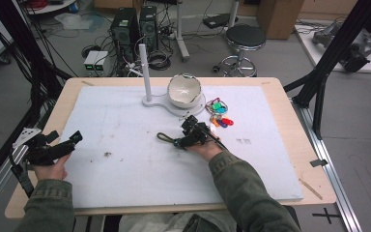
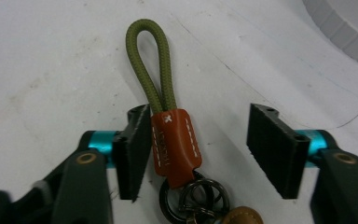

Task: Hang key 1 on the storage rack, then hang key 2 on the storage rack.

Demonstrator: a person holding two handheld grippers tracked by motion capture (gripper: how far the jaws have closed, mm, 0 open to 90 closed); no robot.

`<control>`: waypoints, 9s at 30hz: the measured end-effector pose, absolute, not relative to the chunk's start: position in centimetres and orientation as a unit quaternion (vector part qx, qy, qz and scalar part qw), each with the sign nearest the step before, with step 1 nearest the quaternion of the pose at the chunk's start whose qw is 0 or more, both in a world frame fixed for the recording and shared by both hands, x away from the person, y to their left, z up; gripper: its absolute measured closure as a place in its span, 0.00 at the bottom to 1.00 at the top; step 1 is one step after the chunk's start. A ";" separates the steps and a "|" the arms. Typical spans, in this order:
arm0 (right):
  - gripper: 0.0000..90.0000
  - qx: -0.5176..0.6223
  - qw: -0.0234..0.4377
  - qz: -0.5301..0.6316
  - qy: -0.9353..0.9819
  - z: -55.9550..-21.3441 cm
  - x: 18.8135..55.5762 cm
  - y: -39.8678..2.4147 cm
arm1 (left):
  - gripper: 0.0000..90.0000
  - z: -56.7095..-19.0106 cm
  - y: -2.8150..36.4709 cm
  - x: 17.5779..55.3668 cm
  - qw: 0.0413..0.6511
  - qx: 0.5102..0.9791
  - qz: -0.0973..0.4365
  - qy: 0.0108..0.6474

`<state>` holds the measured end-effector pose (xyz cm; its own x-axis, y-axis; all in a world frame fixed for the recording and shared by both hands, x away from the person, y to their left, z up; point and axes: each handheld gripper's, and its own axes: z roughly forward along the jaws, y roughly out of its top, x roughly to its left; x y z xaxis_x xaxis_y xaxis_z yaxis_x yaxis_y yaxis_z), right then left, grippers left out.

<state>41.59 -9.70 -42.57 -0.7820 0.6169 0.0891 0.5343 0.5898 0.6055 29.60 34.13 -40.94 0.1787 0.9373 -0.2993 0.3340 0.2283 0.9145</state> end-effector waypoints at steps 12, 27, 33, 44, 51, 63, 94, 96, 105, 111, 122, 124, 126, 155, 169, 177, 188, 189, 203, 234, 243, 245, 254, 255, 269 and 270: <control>0.80 0.280 0.070 0.300 0.909 -42.6 40.4 -8.8 | 0.02 -40.9 34.1 29.6 0.533 0.554 0.282 0.574; 0.81 0.289 0.053 0.315 0.903 -41.7 40.5 -9.5 | 0.02 -40.9 34.1 29.6 0.533 0.554 0.282 0.575; 0.81 0.299 0.054 0.330 0.894 -40.7 40.6 -10.2 | 0.02 -40.9 34.1 29.6 0.533 0.554 0.282 0.574; 0.81 0.308 0.062 0.363 0.878 -38.4 41.2 -11.1 | 0.02 -40.9 34.1 29.6 0.533 0.553 0.282 0.575; 0.81 0.313 0.072 0.382 0.867 -36.5 41.8 -11.3 | 0.02 -41.0 34.1 29.6 0.533 0.554 0.281 0.574; 0.81 0.314 0.077 0.399 0.858 -34.4 42.8 -11.0 | 0.02 -41.0 34.1 29.6 0.533 0.554 0.281 0.575; 0.81 0.312 0.088 0.418 0.849 -29.0 45.9 -8.4 | 0.02 -41.0 34.1 29.7 0.535 0.554 0.279 0.574; 0.81 0.314 0.085 0.423 0.846 -28.8 46.1 -8.3 | 0.02 -41.0 34.1 29.7 0.534 0.556 0.279 0.573; 0.81 0.320 0.089 0.426 0.842 -27.3 47.3 -7.5 | 0.02 -41.0 34.1 29.7 0.535 0.556 0.278 0.572; 0.81 0.318 0.090 0.425 0.843 -26.4 48.2 -6.5 | 0.02 -41.1 34.1 29.8 0.536 0.555 0.276 0.573; 0.81 0.322 0.084 0.427 0.841 -25.0 49.7 -4.4 | 0.02 -41.0 34.2 29.7 0.537 0.556 0.274 0.572; 0.81 0.323 0.082 0.425 0.842 -25.0 50.0 -4.0 | 0.02 -41.0 34.2 29.7 0.538 0.554 0.274 0.573; 0.81 0.323 0.083 0.421 0.844 -25.1 50.3 -3.6 | 0.02 -41.1 34.2 29.7 0.538 0.554 0.274 0.573; 0.84 0.392 0.080 0.387 0.831 -28.6 53.2 -2.3 | 0.02 -41.1 34.3 29.8 0.538 0.556 0.271 0.572; 0.12 0.386 0.077 0.342 0.853 -28.7 52.6 -3.7 | 0.02 -41.1 34.2 29.9 0.539 0.559 0.268 0.570; 0.01 0.398 0.086 0.328 0.852 -28.5 51.1 -6.6 | 0.02 -41.1 34.0 29.8 0.540 0.560 0.266 0.570; 0.01 0.372 0.112 0.312 0.867 -28.2 49.1 -9.1 | 0.02 -41.1 34.0 29.8 0.539 0.560 0.267 0.570; 0.01 0.369 0.118 0.310 0.868 -28.1 48.9 -9.2 | 0.02 -41.1 34.0 29.8 0.538 0.560 0.267 0.570; 0.01 0.383 0.119 0.321 0.858 -28.3 47.4 -12.3 | 0.02 -41.1 34.0 29.8 0.539 0.558 0.267 0.571; 0.01 0.433 0.136 0.326 0.829 -31.8 47.7 -19.0 | 0.02 -41.1 34.0 29.7 0.538 0.558 0.267 0.573; 0.01 0.447 0.141 0.326 0.821 -32.9 48.7 -20.4 | 0.02 -41.1 34.0 29.7 0.537 0.558 0.266 0.573; 0.01 0.447 0.143 0.326 0.821 -33.1 48.8 -20.5 | 0.02 -41.1 34.0 29.7 0.537 0.558 0.266 0.573; 0.01 0.438 0.144 0.334 0.822 -33.6 49.4 -20.4 | 0.02 -41.1 34.0 29.7 0.536 0.560 0.266 0.573; 0.01 0.438 0.143 0.335 0.822 -33.6 49.5 -20.4 | 0.02 -41.1 34.0 29.7 0.536 0.560 0.267 0.573; 0.01 0.445 0.141 0.322 0.824 -35.1 50.7 -20.1 | 0.02 -41.1 34.0 29.7 0.535 0.561 0.267 0.572; 0.01 0.445 0.141 0.321 0.824 -35.2 50.8 -20.1 | 0.02 -41.1 34.0 29.7 0.535 0.561 0.267 0.572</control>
